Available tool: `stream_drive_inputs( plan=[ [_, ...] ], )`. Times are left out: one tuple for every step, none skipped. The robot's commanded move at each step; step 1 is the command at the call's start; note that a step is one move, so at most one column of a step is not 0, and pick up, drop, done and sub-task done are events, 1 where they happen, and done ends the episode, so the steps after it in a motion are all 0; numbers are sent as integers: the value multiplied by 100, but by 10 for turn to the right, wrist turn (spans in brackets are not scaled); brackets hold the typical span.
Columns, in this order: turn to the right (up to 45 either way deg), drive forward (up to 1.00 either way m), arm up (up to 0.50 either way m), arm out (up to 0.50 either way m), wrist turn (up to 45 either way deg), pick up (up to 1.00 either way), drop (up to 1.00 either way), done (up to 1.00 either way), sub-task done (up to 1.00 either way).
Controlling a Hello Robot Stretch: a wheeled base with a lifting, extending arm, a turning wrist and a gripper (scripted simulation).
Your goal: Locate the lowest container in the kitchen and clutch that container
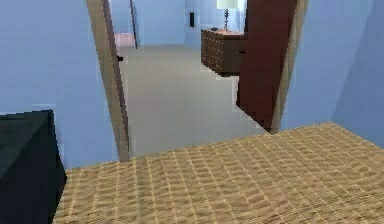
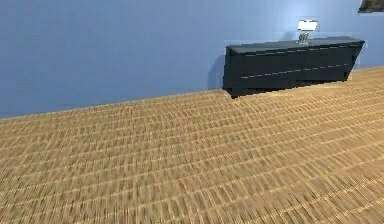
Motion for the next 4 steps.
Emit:
stream_drive_inputs(
  plan=[
    [0, 100, 0, 0, 0, 0, 0, 0, 0],
    [-60, 0, 0, 0, 0, 0, 0, 0, 0],
    [0, 60, 0, 0, 0, 0, 0, 0, 0],
    [-30, 0, 0, 0, 0, 0, 0, 0, 0]
  ],
)
